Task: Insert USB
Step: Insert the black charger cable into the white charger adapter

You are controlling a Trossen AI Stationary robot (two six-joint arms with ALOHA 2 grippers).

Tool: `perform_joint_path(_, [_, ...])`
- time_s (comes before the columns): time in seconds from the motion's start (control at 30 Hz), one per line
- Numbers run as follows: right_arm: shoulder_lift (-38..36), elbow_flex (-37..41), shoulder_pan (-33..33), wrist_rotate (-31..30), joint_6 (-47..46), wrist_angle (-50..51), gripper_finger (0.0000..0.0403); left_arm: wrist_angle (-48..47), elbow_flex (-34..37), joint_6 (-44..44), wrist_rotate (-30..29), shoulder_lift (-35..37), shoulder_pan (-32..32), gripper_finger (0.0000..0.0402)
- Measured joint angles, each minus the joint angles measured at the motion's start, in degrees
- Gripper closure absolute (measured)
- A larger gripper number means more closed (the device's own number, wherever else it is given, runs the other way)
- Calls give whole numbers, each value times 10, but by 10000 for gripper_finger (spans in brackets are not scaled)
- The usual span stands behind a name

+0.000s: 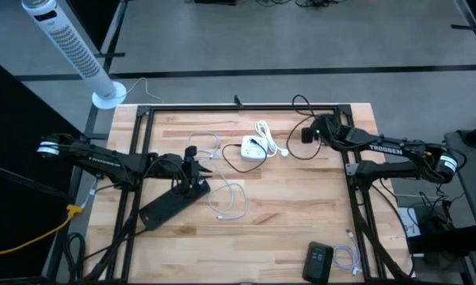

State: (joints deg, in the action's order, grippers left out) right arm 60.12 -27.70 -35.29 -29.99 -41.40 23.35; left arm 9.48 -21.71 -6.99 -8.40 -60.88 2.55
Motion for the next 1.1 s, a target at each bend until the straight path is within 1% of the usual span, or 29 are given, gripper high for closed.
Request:
perform_joint_path(0.13, [0, 2, 0, -23, -31, 1, 386, -5, 0, 1, 0, 0, 0, 338])
perform_joint_path(0.27, [0, 14, 0, -43, -103, -5, 386, -6, 1, 5, 0, 0, 0, 338])
perform_joint_path(0.33, [0, 26, 0, -42, -123, -28, 386, -8, 1, 9, 0, 0, 0, 338])
perform_joint_path(0.43, [0, 40, 0, -23, -117, -75, 386, -14, 2, 16, 1, 0, 1, 338])
perform_joint_path(0.57, [0, 47, 0, 21, -69, -144, 386, -15, 13, 17, 1, -2, 1, 338])
perform_joint_path(0.67, [0, 47, 0, 43, -75, -167, 386, -15, 18, 17, 1, -2, 1, 338])
perform_joint_path(0.73, [0, 47, 0, 77, -92, -189, 386, -15, 19, 19, 1, -2, 1, 338])
perform_joint_path(0.8, [-1, 47, 0, 128, -89, -219, 386, -14, 19, 20, 1, -2, 1, 338])
perform_joint_path(0.87, [-1, 47, 0, 158, -87, -236, 386, -12, 19, 20, 1, -2, 1, 338])
perform_joint_path(0.97, [-7, 47, 0, 162, -79, -236, 386, -9, 19, 20, 1, -2, 1, 338])
perform_joint_path(1.1, [-19, 47, 0, 135, -76, -216, 386, -7, 19, 22, 1, -2, 1, 338])
